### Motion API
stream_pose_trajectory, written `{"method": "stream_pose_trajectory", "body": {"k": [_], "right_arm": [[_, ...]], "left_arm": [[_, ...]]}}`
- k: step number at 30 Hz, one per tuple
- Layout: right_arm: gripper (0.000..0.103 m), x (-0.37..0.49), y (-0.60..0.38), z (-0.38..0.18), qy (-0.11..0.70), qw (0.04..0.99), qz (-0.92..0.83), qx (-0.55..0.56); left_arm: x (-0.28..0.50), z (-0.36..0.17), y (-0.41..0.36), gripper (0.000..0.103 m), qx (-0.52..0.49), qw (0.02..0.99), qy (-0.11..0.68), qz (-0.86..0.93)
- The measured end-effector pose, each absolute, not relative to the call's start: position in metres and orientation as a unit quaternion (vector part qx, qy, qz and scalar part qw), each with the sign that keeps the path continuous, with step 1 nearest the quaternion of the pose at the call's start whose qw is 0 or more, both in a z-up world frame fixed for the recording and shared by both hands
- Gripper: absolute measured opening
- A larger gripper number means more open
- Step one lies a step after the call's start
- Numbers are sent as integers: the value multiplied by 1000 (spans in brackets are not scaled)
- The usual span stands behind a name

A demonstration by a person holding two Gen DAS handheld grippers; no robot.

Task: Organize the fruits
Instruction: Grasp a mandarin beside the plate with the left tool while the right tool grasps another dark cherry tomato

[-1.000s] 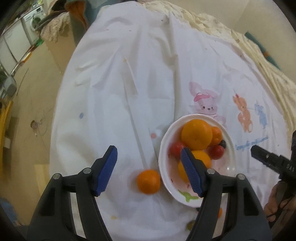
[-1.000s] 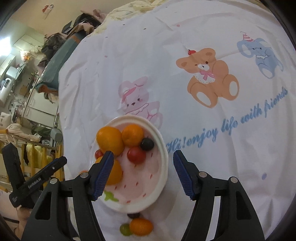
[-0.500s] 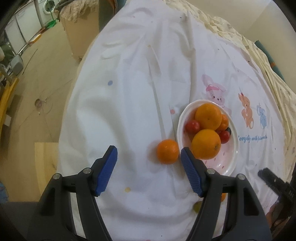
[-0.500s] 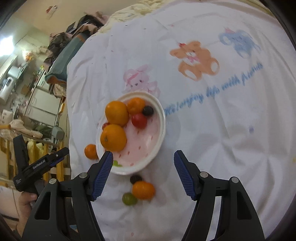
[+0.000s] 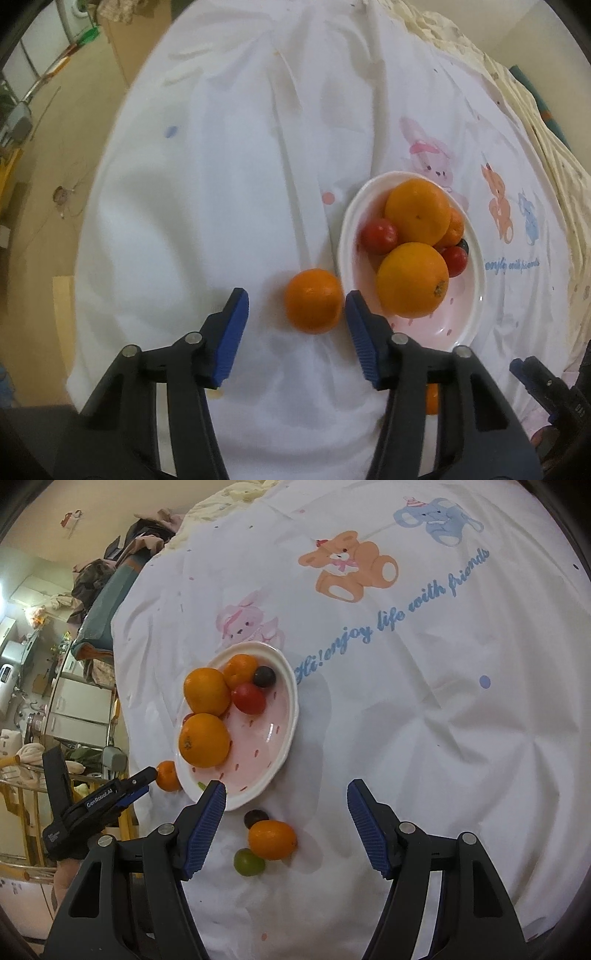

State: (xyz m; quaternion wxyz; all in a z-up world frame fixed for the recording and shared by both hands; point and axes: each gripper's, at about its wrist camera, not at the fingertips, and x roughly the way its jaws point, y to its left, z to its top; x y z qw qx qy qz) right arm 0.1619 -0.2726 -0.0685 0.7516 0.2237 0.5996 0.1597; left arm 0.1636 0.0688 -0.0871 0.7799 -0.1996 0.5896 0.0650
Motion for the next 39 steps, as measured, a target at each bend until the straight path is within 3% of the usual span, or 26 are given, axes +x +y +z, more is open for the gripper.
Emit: {"method": "stream_pose_trajectory", "body": {"k": [6,9,16,31,35,39], "right_arm": [[71,163,-279,-73,602,739,164,256],[71,164,-278,-73,602,737,167,258],[71,166,-264,-73,609,732,189,238],[66,160,-138,-93,665,706,237,-51],[54,155,-113,-109,668,696,231,-130],[49,149,-96,-122,659,688,237,-190]], "left_arm": [[168,-99,57,50,-209,764,608,53],[169,-103,56,32,-203,760,615,59],[165,-96,59,29,-183,764,615,68],[140,-35,63,29,-200,794,572,38],[136,-22,68,29,-216,799,560,29],[137,-22,72,29,-249,787,564,13]]}}
